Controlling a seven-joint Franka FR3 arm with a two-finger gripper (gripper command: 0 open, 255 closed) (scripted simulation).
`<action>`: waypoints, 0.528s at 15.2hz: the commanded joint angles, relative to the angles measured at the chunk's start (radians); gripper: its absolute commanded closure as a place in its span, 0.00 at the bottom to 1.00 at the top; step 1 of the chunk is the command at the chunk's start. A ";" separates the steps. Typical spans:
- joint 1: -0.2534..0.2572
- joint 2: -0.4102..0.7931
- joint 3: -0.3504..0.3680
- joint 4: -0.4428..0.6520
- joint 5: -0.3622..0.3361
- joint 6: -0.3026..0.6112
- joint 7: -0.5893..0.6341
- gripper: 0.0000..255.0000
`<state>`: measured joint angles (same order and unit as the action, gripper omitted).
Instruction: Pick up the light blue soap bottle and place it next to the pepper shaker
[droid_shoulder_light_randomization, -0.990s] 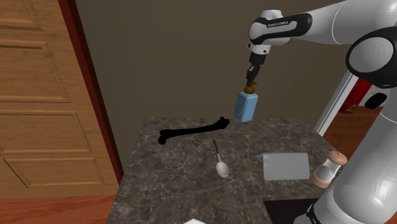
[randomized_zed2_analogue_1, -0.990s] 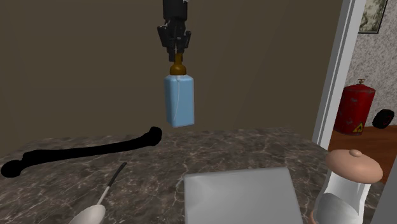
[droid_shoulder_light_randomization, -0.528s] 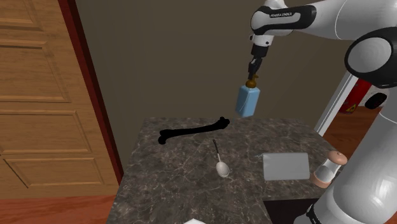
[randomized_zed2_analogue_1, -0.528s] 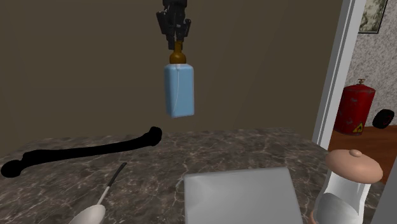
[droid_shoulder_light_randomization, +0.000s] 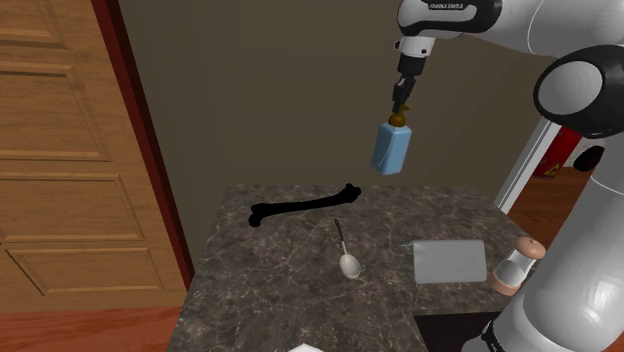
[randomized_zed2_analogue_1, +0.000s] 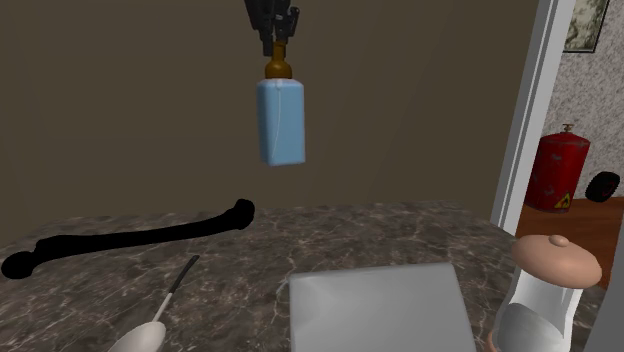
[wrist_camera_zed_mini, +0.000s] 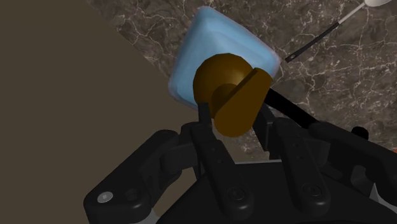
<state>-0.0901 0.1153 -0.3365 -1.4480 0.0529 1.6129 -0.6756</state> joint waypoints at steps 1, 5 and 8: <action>-0.003 0.007 -0.002 0.038 0.003 -0.031 -0.003 1.00; -0.010 0.032 -0.005 0.126 0.012 -0.095 -0.007 1.00; -0.017 0.056 -0.007 0.199 0.021 -0.147 -0.010 1.00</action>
<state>-0.1047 0.1624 -0.3428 -1.2731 0.0706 1.4823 -0.6849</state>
